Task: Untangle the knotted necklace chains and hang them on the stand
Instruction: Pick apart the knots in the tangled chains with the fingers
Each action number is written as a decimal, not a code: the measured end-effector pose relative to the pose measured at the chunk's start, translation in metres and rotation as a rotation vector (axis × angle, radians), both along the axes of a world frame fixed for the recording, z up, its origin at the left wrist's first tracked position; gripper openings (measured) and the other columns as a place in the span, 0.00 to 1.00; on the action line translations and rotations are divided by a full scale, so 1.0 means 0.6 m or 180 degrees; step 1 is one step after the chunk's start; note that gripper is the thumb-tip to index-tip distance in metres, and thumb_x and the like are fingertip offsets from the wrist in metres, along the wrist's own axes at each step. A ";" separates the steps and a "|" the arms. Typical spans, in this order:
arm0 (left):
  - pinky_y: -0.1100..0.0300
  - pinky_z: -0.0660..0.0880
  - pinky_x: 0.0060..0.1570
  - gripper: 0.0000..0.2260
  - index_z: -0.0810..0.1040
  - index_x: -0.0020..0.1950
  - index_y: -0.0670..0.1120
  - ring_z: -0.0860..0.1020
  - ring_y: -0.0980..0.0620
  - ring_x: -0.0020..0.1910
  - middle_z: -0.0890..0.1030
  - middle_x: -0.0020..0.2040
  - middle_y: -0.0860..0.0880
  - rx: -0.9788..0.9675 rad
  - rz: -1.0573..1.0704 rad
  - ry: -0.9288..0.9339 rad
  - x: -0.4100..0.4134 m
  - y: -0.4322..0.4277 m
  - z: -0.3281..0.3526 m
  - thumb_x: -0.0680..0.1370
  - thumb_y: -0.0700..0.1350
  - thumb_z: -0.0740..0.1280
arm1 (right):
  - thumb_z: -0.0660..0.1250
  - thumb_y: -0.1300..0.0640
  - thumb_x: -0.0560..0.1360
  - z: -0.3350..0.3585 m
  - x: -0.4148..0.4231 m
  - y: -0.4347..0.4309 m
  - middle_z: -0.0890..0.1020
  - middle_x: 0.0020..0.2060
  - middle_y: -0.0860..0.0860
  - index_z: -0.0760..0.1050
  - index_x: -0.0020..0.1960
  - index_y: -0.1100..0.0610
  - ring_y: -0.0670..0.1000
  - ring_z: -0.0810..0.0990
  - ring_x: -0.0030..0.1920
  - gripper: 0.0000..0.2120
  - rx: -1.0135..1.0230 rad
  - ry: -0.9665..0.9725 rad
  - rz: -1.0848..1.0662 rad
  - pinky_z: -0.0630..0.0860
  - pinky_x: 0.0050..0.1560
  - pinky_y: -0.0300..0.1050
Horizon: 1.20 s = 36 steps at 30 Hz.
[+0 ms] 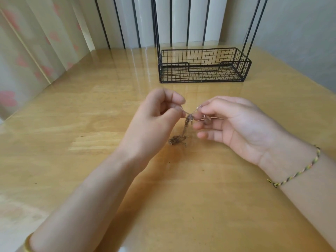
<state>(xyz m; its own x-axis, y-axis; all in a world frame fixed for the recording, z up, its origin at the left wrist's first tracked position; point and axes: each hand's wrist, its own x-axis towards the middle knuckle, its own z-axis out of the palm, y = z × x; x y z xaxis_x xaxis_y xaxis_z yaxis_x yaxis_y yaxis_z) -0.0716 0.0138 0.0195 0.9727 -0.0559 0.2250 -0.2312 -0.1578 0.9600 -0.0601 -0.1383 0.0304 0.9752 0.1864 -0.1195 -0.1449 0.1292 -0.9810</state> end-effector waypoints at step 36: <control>0.62 0.72 0.26 0.06 0.73 0.41 0.44 0.76 0.55 0.27 0.77 0.30 0.52 0.0225 0.0333 -0.0143 0.001 -0.002 0.000 0.77 0.36 0.64 | 0.63 0.68 0.73 -0.010 -0.003 0.007 0.72 0.27 0.51 0.73 0.41 0.57 0.47 0.70 0.26 0.07 -0.0012 0.0001 0.0214 0.70 0.25 0.38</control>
<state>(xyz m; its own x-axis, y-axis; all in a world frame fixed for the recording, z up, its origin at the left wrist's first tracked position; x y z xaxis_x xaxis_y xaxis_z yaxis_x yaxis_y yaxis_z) -0.0713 0.0123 0.0195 0.9631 0.0280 0.2677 -0.2525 -0.2501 0.9347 -0.0617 -0.1340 0.0242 0.9604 0.2511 -0.1206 -0.1535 0.1156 -0.9814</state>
